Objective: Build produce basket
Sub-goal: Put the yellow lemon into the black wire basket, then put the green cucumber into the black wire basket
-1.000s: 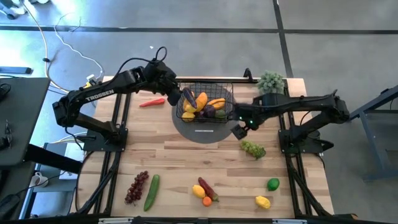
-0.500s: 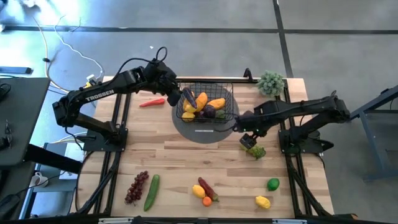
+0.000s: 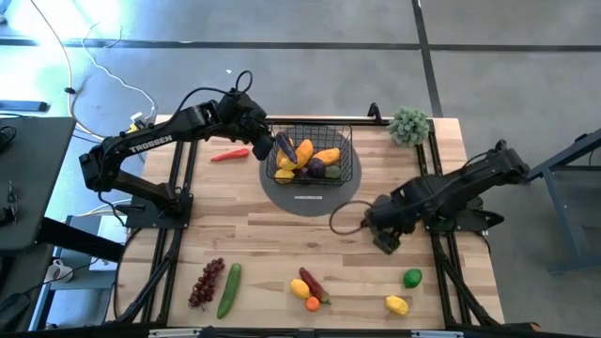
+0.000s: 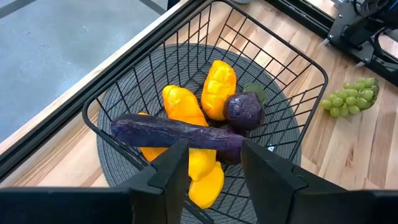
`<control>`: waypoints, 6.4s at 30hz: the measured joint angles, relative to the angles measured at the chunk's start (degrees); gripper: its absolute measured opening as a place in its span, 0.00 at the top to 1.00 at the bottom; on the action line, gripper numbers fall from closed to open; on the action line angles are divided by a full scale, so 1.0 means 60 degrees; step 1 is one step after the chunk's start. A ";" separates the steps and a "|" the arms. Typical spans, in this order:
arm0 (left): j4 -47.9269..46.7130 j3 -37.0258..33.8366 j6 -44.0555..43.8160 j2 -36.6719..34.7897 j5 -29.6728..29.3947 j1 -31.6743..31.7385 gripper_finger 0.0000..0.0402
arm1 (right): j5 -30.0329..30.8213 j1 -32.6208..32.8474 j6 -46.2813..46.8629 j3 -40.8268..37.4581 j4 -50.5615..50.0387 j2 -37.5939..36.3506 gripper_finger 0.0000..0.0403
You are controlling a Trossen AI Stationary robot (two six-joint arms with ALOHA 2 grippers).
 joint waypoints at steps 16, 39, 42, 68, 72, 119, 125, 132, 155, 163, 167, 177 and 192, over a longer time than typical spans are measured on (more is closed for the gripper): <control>-0.1191 -0.0004 0.0351 0.0000 0.0011 -0.0823 0.66 | 0.0083 0.2899 0.3695 0.0000 0.1904 0.0141 0.21; -0.1188 -0.0004 -0.1414 0.0007 0.0069 -0.2202 0.66 | -0.0365 0.4664 0.4001 -0.0018 0.4088 0.3039 0.21; -0.1188 -0.0004 -0.1521 0.0007 0.0069 -0.2259 0.66 | -0.0585 0.4827 0.4001 -0.0015 0.4155 0.3470 0.21; -0.1182 -0.0005 -0.1525 0.0007 0.0029 -0.2252 0.66 | -0.1007 0.4958 0.3892 -0.0011 0.4723 0.5341 0.33; -0.1180 -0.0007 -0.1522 0.0007 0.0033 -0.2252 0.66 | -0.1077 0.4932 0.3894 -0.0011 0.4806 0.5362 0.42; -0.1574 -0.0011 0.1322 -0.0572 0.0503 -0.0979 0.66 | 0.2492 -0.1162 -0.0342 0.0000 0.6224 0.3203 0.70; -0.1589 -0.0011 0.1057 -0.0572 0.0503 -0.0980 0.66 | 0.2565 -0.2326 -0.2517 0.0001 0.7052 0.2947 0.70; -0.1592 -0.0011 0.0248 -0.0572 0.0503 -0.0980 0.66 | 0.2280 -0.3635 -0.4952 0.0004 0.8233 0.2856 0.71; -0.1675 -0.0007 -0.1598 -0.0568 0.0537 -0.0987 0.59 | 0.2016 -0.6398 -0.8365 0.0000 1.0197 0.3417 0.71; -0.1917 -0.0007 -0.2055 -0.0565 0.0525 -0.0987 0.48 | 0.1398 -0.6637 -0.8511 -0.0004 1.0137 0.3647 0.71; -0.2047 -0.0004 -0.2289 -0.0565 0.0568 -0.0987 0.46 | 0.1100 -0.6637 -0.8532 -0.0011 1.0187 0.3794 0.71; -0.2255 -0.0004 -0.2794 -0.0565 0.0605 -0.1114 0.47 | 0.0615 -0.6630 -0.8781 -0.0011 1.0164 0.3880 0.69; -0.2255 -0.0004 -0.2798 -0.0565 0.0611 -0.1672 0.47 | 0.0576 -0.6626 -0.8790 -0.0011 1.0021 0.3880 0.40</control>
